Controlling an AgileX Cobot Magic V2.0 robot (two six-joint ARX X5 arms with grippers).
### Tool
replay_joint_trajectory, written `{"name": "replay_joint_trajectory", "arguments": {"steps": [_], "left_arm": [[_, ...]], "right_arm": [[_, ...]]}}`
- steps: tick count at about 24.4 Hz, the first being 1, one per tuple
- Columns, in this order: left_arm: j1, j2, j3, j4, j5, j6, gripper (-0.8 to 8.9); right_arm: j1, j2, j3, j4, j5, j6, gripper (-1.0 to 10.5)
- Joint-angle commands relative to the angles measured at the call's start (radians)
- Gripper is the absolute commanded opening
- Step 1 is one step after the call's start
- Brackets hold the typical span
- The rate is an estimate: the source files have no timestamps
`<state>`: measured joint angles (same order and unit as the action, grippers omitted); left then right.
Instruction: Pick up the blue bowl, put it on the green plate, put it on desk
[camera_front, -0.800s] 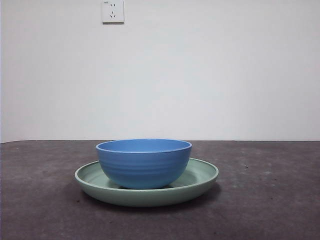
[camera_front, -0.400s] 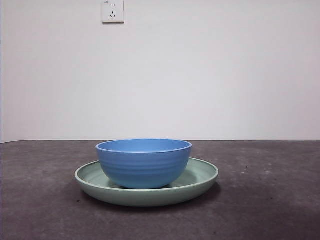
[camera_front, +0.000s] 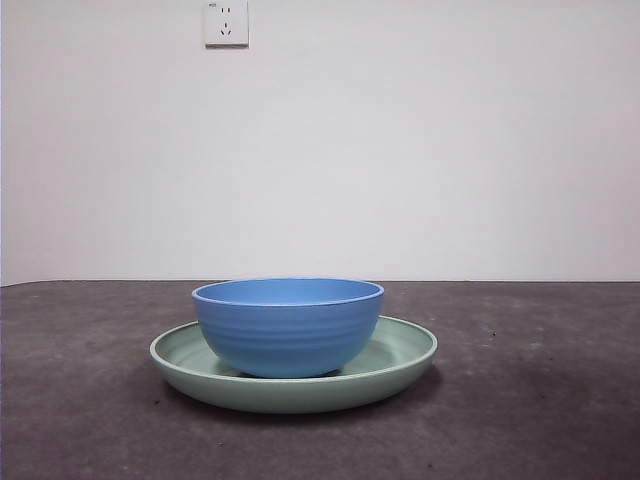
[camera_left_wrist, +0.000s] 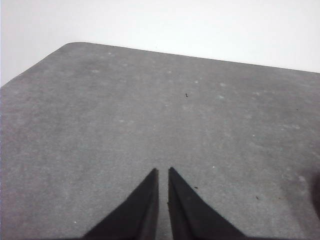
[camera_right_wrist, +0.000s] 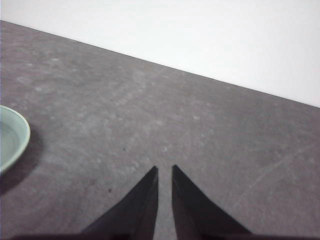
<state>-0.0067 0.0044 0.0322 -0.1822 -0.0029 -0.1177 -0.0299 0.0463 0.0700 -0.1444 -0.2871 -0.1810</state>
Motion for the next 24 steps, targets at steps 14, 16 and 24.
{"name": "replay_joint_trajectory", "arguments": {"steps": [14, 16, 24], "left_arm": [[0.001, -0.001, -0.021, -0.008, -0.006, 0.012, 0.31], [0.001, -0.001, -0.021, -0.008, -0.006, 0.012, 0.31], [0.001, -0.001, -0.021, -0.008, -0.006, 0.012, 0.31]], "right_arm": [[-0.006, -0.043, -0.060, -0.014, 0.002, 0.033, 0.4], [-0.006, -0.043, -0.060, -0.014, 0.001, 0.050, 0.4], [-0.010, -0.043, -0.060, -0.014, 0.004, 0.162, 0.4]]}}
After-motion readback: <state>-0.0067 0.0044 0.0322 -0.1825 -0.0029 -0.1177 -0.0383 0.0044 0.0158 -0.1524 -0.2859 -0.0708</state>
